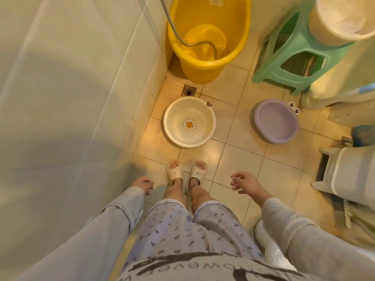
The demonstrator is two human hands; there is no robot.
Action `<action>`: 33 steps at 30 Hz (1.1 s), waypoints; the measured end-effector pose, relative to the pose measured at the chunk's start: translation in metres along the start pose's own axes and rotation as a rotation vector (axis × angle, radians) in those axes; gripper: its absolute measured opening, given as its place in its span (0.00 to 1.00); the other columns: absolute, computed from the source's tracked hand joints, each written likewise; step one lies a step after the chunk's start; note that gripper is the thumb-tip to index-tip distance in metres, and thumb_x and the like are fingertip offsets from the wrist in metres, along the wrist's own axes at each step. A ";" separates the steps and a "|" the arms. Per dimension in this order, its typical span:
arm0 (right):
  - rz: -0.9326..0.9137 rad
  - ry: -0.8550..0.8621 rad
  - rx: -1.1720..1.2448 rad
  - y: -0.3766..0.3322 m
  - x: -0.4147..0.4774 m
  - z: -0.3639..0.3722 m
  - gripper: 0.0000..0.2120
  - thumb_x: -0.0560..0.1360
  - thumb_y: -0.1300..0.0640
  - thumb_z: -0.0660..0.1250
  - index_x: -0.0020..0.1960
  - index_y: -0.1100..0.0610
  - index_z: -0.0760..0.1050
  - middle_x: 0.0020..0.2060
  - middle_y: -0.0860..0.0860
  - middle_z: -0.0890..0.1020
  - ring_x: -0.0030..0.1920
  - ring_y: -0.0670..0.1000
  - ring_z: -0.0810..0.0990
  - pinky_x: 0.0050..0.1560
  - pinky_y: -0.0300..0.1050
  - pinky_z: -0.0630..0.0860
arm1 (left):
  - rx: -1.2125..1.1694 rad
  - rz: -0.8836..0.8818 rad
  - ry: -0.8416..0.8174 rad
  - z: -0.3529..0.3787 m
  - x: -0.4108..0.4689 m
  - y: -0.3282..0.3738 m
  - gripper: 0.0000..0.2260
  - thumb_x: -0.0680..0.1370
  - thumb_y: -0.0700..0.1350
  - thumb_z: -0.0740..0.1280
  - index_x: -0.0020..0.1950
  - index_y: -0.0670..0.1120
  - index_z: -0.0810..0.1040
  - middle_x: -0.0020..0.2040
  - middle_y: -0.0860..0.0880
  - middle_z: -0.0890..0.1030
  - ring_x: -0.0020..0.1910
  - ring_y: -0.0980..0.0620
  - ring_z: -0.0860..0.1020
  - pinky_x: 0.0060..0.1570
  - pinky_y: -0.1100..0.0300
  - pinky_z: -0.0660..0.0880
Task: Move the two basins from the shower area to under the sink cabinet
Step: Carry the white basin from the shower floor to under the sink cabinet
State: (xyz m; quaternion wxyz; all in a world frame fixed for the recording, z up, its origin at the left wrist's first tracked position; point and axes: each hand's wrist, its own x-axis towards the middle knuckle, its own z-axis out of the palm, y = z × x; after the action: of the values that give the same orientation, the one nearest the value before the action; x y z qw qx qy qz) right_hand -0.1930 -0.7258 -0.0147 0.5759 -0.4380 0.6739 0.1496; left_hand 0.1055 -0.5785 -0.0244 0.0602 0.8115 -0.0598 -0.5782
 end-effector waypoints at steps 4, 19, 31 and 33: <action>0.043 0.006 0.019 -0.005 0.024 -0.003 0.13 0.77 0.63 0.58 0.59 0.66 0.75 0.45 0.60 0.79 0.41 0.55 0.77 0.37 0.42 0.70 | 0.005 0.026 0.016 0.001 0.027 0.038 0.10 0.78 0.34 0.57 0.38 0.43 0.71 0.47 0.40 0.73 0.26 0.51 0.70 0.15 0.71 0.65; 0.213 0.012 0.292 -0.033 0.297 0.050 0.12 0.77 0.62 0.60 0.59 0.63 0.74 0.40 0.56 0.77 0.37 0.51 0.76 0.37 0.44 0.73 | 0.046 0.073 0.039 0.027 0.313 0.129 0.05 0.75 0.40 0.60 0.46 0.45 0.75 0.48 0.45 0.77 0.37 0.50 0.75 0.37 0.58 0.72; 0.223 0.112 0.568 -0.014 0.545 0.102 0.30 0.72 0.63 0.69 0.72 0.60 0.63 0.66 0.56 0.74 0.64 0.58 0.74 0.56 0.53 0.75 | -0.285 0.000 0.258 0.057 0.540 0.110 0.26 0.74 0.53 0.66 0.69 0.43 0.67 0.68 0.45 0.72 0.65 0.46 0.72 0.61 0.51 0.75; 0.216 0.072 0.636 -0.010 0.554 0.105 0.26 0.73 0.67 0.66 0.70 0.61 0.66 0.60 0.56 0.76 0.62 0.59 0.75 0.54 0.54 0.76 | -0.332 0.011 0.172 0.061 0.546 0.106 0.24 0.75 0.51 0.66 0.68 0.45 0.69 0.66 0.46 0.74 0.63 0.47 0.74 0.60 0.52 0.75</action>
State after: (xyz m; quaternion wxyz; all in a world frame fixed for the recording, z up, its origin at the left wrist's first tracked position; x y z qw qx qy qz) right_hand -0.0909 -0.8886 -0.5445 0.6404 -0.1674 0.7492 -0.0237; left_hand 0.2221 -0.7761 -0.5344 0.2014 0.8365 0.0372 -0.5082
